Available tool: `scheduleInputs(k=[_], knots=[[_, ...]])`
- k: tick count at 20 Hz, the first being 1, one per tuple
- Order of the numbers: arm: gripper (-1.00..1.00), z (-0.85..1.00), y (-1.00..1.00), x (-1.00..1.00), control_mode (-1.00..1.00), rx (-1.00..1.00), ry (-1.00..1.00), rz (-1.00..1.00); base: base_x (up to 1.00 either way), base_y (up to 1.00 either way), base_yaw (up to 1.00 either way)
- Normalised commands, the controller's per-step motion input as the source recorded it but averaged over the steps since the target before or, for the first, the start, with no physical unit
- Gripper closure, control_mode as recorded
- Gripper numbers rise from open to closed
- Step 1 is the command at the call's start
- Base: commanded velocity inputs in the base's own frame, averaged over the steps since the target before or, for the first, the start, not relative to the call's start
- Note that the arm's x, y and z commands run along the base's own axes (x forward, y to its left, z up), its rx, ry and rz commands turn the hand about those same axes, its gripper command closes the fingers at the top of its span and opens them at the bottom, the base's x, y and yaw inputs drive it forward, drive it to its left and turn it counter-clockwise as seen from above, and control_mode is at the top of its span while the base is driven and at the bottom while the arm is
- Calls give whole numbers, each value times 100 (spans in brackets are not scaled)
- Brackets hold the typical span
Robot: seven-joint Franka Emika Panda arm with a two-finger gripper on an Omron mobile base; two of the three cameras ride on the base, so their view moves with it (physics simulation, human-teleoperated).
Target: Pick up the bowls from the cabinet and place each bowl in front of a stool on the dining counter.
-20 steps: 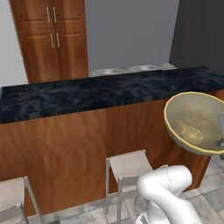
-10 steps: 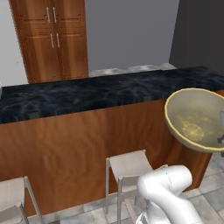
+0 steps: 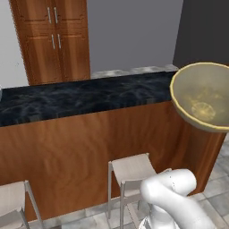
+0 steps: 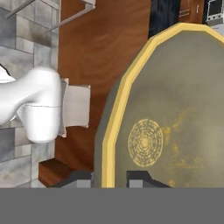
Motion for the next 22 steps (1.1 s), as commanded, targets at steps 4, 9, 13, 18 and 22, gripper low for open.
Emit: scheduleInputs(k=[4, 9, 13, 18, 22], knots=[[100, 20, 0, 44, -100, -10, 23, 11, 0, 0, 0], [100, 3, 2, 91, -100, -7, 24, 5, 0, 0, 0], [100, 0, 0, 100, -100, 0, 12, 5, 0, 0, 0], [100, 0, 0, 92, -100, 9, 0, 15, 0, 0, 0], [100, 0, 0, 85, -100, 13, 0, 14, 0, 0, 0]])
